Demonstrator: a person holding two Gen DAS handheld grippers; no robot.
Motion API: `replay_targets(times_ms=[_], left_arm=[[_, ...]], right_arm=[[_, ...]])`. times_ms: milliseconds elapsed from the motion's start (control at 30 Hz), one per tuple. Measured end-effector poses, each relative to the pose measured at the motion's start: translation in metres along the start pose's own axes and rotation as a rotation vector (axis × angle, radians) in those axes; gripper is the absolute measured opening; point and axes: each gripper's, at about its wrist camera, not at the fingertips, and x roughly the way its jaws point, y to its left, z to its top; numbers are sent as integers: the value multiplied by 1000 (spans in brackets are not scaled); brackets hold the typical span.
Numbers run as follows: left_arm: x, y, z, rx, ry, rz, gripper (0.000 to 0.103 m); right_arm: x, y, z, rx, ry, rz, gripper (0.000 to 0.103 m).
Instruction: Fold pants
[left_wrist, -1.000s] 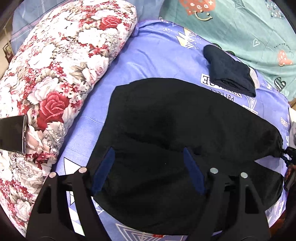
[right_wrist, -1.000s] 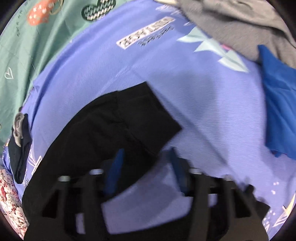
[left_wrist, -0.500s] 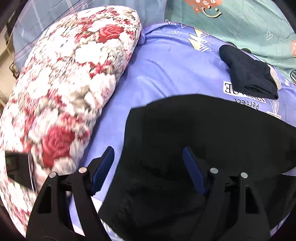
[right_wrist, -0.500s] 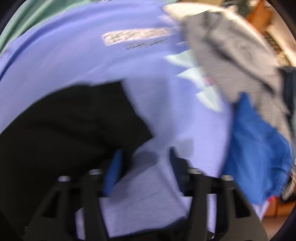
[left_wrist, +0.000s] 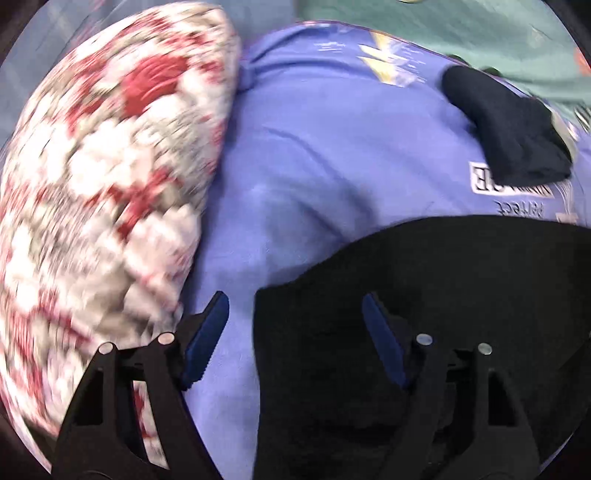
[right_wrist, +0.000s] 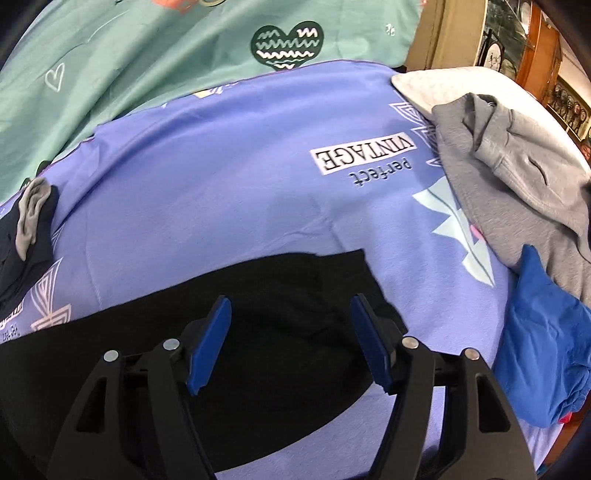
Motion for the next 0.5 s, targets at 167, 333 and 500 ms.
replay_targets(times_ms=[167, 333, 500], left_arm=[[18, -14, 9, 123, 41, -78, 75], [46, -29, 10, 205, 126, -103, 6], [39, -33, 11, 226, 39, -43, 1]], right_arm=[[-8, 1, -8, 13, 18, 41, 67], [-16, 5, -12, 9, 26, 73, 67], [-9, 12, -11, -43, 55, 88, 68]])
